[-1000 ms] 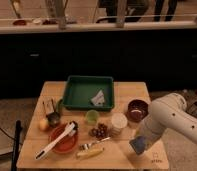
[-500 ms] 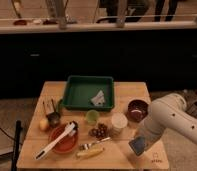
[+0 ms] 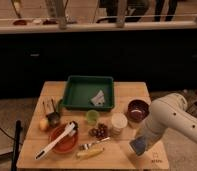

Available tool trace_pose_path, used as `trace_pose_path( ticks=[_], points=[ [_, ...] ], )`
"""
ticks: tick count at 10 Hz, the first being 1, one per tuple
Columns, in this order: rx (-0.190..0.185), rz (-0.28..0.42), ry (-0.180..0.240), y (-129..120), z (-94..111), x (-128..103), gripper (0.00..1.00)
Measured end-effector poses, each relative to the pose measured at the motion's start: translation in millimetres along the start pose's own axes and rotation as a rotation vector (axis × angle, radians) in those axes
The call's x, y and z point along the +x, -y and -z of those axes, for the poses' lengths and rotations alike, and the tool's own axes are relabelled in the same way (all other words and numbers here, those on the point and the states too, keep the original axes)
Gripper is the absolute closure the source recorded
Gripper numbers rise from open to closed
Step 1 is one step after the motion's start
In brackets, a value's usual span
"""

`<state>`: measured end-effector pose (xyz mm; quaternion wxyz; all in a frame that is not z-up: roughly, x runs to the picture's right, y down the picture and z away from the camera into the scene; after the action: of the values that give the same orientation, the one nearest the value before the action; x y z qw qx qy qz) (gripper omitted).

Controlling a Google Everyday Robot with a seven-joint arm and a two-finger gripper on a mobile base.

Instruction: Place sponge in plastic cup

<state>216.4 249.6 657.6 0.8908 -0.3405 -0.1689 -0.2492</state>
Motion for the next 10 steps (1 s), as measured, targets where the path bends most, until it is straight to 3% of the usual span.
trace_pose_path(
  ticks=[2,4,10],
  points=[
    [0.000,0.027,-0.024,3.2,6.3,-4.2,0.78],
    [0.005,0.072,-0.054,22.5,16.7,-25.1,0.96],
    [0.013,0.215,-0.102,75.3,33.9,-70.5,1.00]
  ],
)
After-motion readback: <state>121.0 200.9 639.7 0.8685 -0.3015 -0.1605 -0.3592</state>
